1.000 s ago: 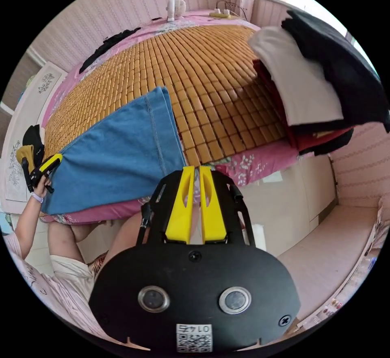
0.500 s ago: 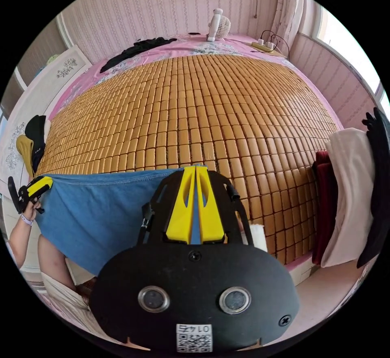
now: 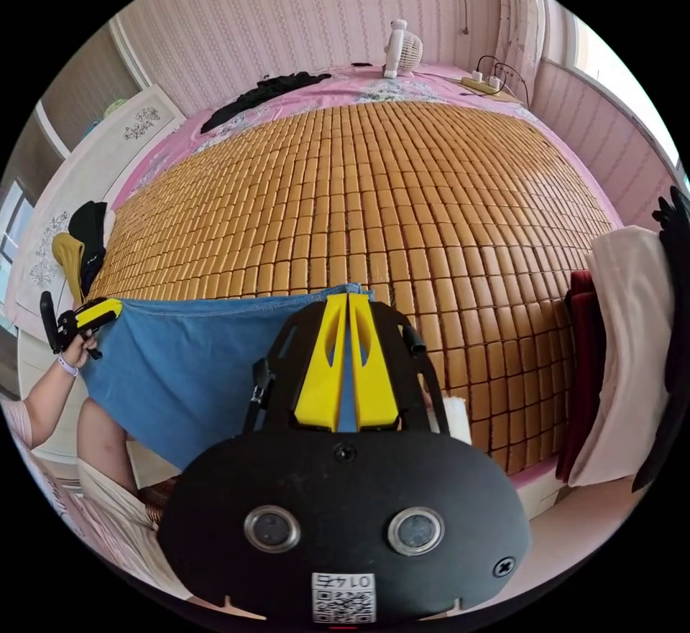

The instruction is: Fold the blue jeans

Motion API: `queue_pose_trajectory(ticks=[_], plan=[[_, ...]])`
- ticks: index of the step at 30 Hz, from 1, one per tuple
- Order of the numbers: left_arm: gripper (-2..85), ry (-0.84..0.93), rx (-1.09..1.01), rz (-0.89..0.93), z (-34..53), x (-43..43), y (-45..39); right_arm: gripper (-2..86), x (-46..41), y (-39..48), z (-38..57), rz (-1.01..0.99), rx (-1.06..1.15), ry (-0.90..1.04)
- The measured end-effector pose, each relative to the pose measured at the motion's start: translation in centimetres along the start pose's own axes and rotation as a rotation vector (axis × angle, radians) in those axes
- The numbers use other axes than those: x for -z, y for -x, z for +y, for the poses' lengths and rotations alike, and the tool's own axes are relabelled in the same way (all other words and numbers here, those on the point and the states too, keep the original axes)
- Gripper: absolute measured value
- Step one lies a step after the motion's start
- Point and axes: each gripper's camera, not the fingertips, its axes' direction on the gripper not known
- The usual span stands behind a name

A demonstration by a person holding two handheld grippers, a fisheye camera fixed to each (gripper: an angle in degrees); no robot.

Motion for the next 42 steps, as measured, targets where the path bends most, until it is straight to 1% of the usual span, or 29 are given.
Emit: queue_pose_trajectory(ticks=[2, 4, 6, 7, 9, 12, 14, 16, 18, 20, 22, 23, 25, 26, 28, 29, 31, 33, 34, 35, 36, 38, 40, 42], plan=[[-1.0, -0.03, -0.016, 0.005, 0.1, 0.9, 0.5, 0.0, -0.2, 0.2, -0.2, 0.024, -0.011, -0.028], [-0.9, -0.041, -0.007, 0.014, 0.2, 1.0, 1.0, 0.0, -2.4, 0.6, -0.7, 0.045, -0.028, -0.005], [-0.8, -0.018, 0.01, 0.008, 0.3, 0.6, 1.5, 0.1, -5.0, 1.0, -0.9, 0.063, -0.053, 0.043], [-0.6, 0.036, 0.018, -0.002, 0.1, -0.1, 1.8, 0.2, -6.5, 1.4, -0.7, 0.072, -0.064, 0.052], [-0.2, 0.025, 0.023, -0.024, -0.2, 0.4, 2.2, 0.3, -7.2, 2.1, -0.7, 0.083, -0.086, 0.016], [0.6, 0.01, 0.024, -0.014, 0.5, 2.4, 3.0, 1.1, -7.7, 3.6, -1.3, 0.136, -0.084, 0.042], [1.4, -0.022, 0.068, -0.042, 2.6, 6.2, 4.4, 1.3, -7.3, 5.2, -1.5, 0.202, -0.044, 0.026], [2.4, -0.052, 0.123, -0.039, 5.6, 9.7, 6.4, 1.6, -6.6, 8.9, -1.8, 0.243, 0.087, -0.005], [4.2, -0.057, 0.213, -0.072, 9.4, 13.2, 9.0, 2.3, -6.3, 12.7, -2.1, 0.216, 0.202, -0.044], [6.0, -0.015, 0.371, -0.172, 15.3, 17.2, 13.6, 3.3, -6.8, 17.5, -2.7, 0.121, 0.335, -0.056], [6.7, 0.05, 0.476, -0.253, 19.5, 19.4, 17.1, 4.8, -8.4, 25.3, -3.3, -0.034, 0.515, -0.043], [6.9, 0.081, 0.54, -0.304, 21.8, 20.8, 19.3, 5.1, -8.9, 27.3, -3.4, -0.076, 0.555, -0.034], [7.6, 0.079, 0.623, -0.36, 24.4, 22.8, 22.4, 6.2, -11.5, 36.0, -3.6, -0.24, 0.717, 0.014], [8.8, 0.059, 0.671, -0.385, 25.8, 23.9, 24.3, 6.3, -12.2, 38.2, -3.5, -0.271, 0.759, 0.026], [11.3, 0.038, 0.72, -0.392, 27.1, 24.6, 26.8, 7.1, -15.0, 46.3, -3.2, -0.352, 0.874, 0.06], [13.0, 0.042, 0.757, -0.393, 27.6, 24.6, 28.2, 7.3, -15.8, 48.2, -3.2, -0.369, 0.895, 0.073], [13.4, 0.055, 0.802, -0.382, 28.3, 24.2, 29.9, 8.0, -18.5, 54.6, -2.9, -0.421, 0.958, 0.126], [12.7, 0.088, 0.815, -0.327, 28.8, 23.1, 31.0, 7.9, -20.7, 58.3, -2.6, -0.419, 0.984, 0.16], [12.3, 0.136, 0.788, -0.306, 28.9, 22.1, 31.2, 7.7, -22.4, 60.4, -2.3, -0.399, 1.007, 0.2], [11.9, 0.172, 0.732, -0.331, 28.9, 21.6, 30.9, 7.2, -23.3, 61.3, -2.1, -0.378, 1.016, 0.23], [11.8, 0.169, 0.697, -0.347, 28.9, 21.7, 30.6, 6.3, -25.0, 62.7, -1.8, -0.311, 1.02, 0.298], [10.3, 0.159, 0.629, -0.372, 28.9, 22.7, 29.8, 4.2, -25.2, 63.8, -1.9, -0.316, 1.033, 0.262], [8.1, 0.146, 0.607, -0.369, 29.1, 23.7, 29.4, 1.3, -25.1, 65.0, -1.9, -0.323, 1.069, 0.251], [6.4, 0.118, 0.586, -0.356, 29.4, 24.7, 28.9, 0.5, -25.1, 65.7, -1.8, -0.304, 1.097, 0.239]])
